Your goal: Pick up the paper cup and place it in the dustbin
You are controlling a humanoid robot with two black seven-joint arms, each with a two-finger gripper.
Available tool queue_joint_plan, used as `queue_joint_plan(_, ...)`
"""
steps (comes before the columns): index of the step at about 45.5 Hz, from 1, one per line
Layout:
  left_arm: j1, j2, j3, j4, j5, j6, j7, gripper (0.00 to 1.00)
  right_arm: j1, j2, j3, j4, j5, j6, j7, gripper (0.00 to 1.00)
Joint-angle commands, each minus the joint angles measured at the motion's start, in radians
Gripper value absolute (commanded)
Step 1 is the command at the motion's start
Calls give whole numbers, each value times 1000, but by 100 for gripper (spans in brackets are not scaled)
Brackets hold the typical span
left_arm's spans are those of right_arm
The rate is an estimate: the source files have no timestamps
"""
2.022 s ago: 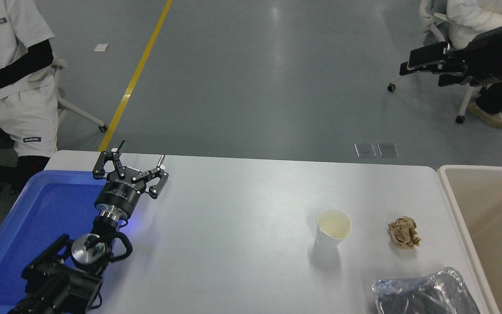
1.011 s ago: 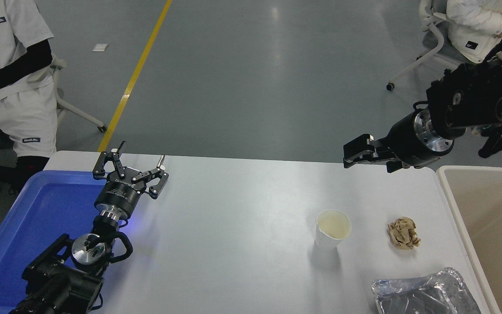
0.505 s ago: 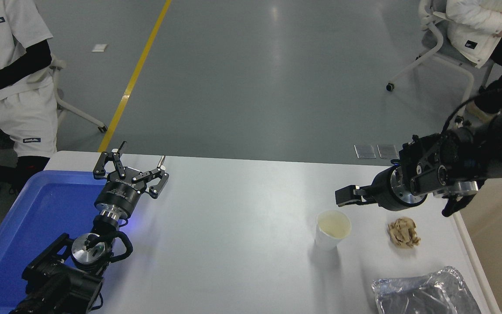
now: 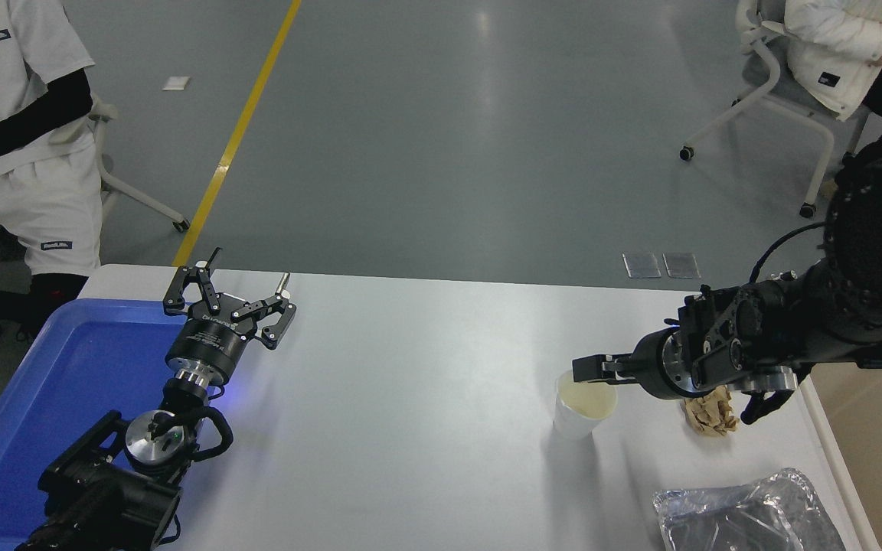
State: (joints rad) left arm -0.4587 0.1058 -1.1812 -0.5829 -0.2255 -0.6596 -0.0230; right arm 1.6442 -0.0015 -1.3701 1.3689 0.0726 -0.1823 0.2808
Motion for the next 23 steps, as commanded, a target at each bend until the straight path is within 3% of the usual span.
queue_joint_plan(1, 0, 0, 0, 0, 0, 0, 0, 99, -55, 2, 5, -24, 12, -48, 1, 100)
queue_joint_plan(20, 0, 0, 0, 0, 0, 0, 0, 99, -138, 2, 39, -60, 12, -112, 1, 98)
queue_joint_plan(23, 0, 0, 0, 0, 0, 0, 0, 99, -147, 2, 39, -60, 7, -129, 1, 88)
